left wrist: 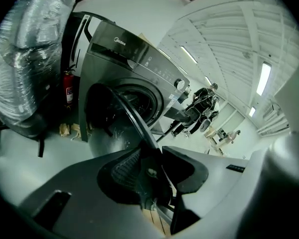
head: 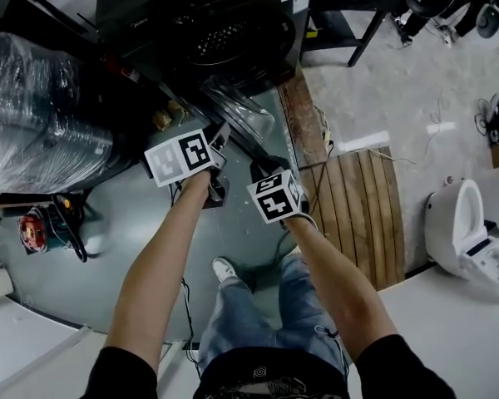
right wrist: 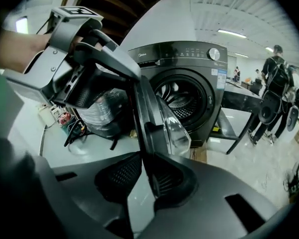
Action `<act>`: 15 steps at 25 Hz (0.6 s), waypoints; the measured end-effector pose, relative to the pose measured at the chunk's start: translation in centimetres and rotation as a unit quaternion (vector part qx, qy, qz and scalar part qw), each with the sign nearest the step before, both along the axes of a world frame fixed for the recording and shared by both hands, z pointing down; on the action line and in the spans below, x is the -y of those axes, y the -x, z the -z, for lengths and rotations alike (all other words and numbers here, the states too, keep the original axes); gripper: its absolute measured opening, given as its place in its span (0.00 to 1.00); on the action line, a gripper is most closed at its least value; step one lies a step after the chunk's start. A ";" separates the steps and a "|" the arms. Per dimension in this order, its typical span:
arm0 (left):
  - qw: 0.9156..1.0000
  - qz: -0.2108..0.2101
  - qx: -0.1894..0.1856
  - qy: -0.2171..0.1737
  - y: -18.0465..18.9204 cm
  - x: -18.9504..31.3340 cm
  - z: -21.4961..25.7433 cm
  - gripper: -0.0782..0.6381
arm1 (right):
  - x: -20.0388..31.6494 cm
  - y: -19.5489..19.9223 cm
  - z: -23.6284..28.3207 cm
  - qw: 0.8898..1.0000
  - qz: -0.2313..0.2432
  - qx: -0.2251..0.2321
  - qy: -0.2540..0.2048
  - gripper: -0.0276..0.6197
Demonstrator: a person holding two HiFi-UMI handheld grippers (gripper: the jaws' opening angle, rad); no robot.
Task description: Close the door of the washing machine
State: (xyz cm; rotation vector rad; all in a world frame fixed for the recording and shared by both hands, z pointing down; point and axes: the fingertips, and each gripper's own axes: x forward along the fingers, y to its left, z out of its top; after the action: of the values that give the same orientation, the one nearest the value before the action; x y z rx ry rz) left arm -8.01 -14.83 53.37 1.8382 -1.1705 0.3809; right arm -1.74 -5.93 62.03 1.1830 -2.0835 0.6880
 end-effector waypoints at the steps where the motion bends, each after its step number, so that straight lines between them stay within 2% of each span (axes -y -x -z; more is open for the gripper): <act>1: 1.000 0.007 0.001 -0.001 -0.2 0.2 0.0 0.32 | 0.3 -0.3 -0.1 1.000 0.016 -0.003 0.001 0.17; 7: 0.999 0.044 0.001 0.009 -1.6 1.4 -0.2 0.32 | 1.8 -2.3 -0.4 0.997 0.074 -0.006 0.021 0.17; 15: 0.998 0.067 0.002 0.008 -3.0 2.8 -0.3 0.32 | 3.7 -4.2 -0.6 0.994 0.111 -0.008 0.005 0.17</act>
State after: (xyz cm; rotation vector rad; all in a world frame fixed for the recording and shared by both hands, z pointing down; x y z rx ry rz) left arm -4.99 -17.60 53.71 1.7341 -1.2823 0.3167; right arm 2.50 -9.61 62.66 0.9283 -2.1543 0.5814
